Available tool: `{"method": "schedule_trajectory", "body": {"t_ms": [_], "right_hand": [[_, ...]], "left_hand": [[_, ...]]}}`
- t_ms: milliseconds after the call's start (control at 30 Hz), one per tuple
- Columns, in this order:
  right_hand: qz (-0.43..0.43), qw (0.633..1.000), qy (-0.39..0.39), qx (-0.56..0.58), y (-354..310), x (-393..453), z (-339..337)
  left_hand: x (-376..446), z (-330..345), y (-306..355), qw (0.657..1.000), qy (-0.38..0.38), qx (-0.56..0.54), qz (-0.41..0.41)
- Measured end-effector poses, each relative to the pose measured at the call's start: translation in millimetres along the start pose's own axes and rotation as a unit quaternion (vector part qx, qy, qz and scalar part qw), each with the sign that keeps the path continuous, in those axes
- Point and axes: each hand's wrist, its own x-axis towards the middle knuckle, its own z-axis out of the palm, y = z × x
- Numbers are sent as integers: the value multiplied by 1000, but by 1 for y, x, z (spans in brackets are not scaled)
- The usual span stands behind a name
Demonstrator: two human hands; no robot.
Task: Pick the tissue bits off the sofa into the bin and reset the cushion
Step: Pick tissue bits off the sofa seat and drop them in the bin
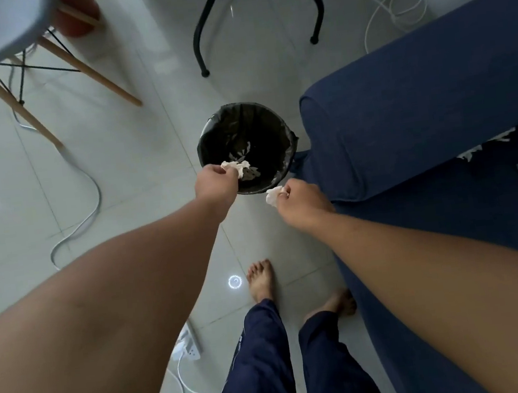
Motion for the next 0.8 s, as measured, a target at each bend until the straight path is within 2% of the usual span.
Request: {"method": "schedule_trajectory", "body": {"t_ms": [167,267,533,667,800], "right_hand": [[24,999,-7,40,2,12,-1],[35,997,4,71,-1,18,-3],[33,991,35,127,-39,39,-16],[4,994,51,100,-59,48,-18],[-24,999,-8,42,-65,48,-9]], "left_hand": [[9,0,18,994,-37,-93,-33],[9,-3,14,992,-64,-104,-42],[13,-20,-24,998,-61,-26,-15],[12,-28,-31,998,-61,13,8],[8,-31,-35,990,-67,103,69]]}}
